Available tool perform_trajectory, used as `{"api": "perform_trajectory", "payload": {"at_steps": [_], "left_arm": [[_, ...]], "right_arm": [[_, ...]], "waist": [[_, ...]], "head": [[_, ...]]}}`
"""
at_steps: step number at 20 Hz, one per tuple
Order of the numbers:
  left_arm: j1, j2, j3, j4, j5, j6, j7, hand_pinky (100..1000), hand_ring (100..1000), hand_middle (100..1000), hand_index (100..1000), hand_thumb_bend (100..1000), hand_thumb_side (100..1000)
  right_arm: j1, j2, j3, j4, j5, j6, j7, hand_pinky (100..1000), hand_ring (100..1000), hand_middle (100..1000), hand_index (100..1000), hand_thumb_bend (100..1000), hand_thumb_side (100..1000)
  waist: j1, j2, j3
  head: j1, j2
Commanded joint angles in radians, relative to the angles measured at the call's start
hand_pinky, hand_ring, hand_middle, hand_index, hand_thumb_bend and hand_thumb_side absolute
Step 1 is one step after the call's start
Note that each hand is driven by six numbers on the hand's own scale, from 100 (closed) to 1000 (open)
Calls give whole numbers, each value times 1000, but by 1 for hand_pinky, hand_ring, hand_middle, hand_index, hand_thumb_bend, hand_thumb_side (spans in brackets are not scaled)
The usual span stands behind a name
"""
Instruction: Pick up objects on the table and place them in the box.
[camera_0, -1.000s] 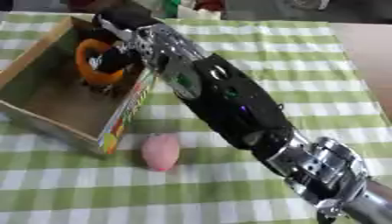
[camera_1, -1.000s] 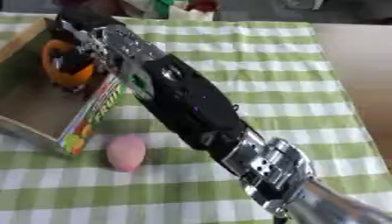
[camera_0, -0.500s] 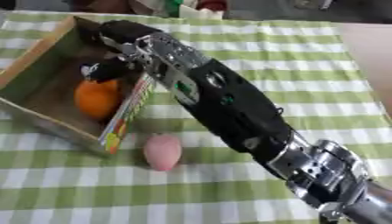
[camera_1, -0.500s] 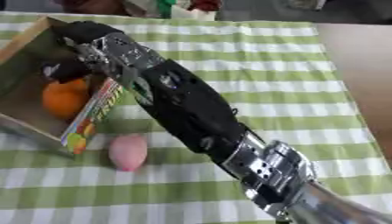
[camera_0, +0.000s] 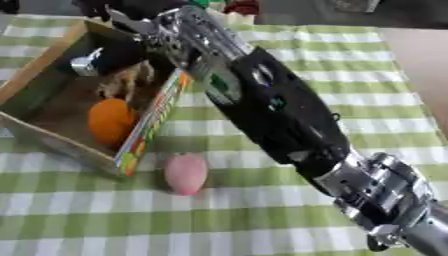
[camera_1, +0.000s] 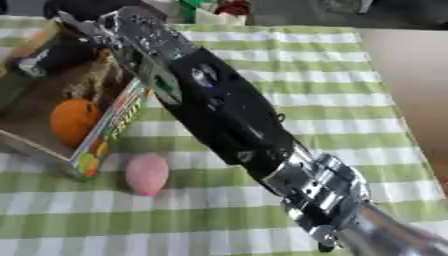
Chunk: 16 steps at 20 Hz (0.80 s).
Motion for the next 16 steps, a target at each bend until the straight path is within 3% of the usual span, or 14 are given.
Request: {"api": "perform_trajectory", "payload": {"at_steps": [1,9,16], "left_arm": [[3,33,15,-14,-6,4,7,766,755,753,879,107,1000],[27,41,20,-14,-10,12,13,764,755,752,878,105,1000],[39,40,20,-14,-10,17,15,765,756,753,879,103,1000]], "right_arm": [[-4,-121,-14,-166,-69,12,10,816,924,837,923,526,945],[169,-371,-43,-554,-215,89,73,808,916,827,905,523,957],[301,-446,-62,-597,-275,52,14,804,909,817,900,522,975]], "waist": [[7,-32,-7],[16,-47,-32],[25,-54,-50]], "head": [[21,15],[38,38],[34,46]]}}
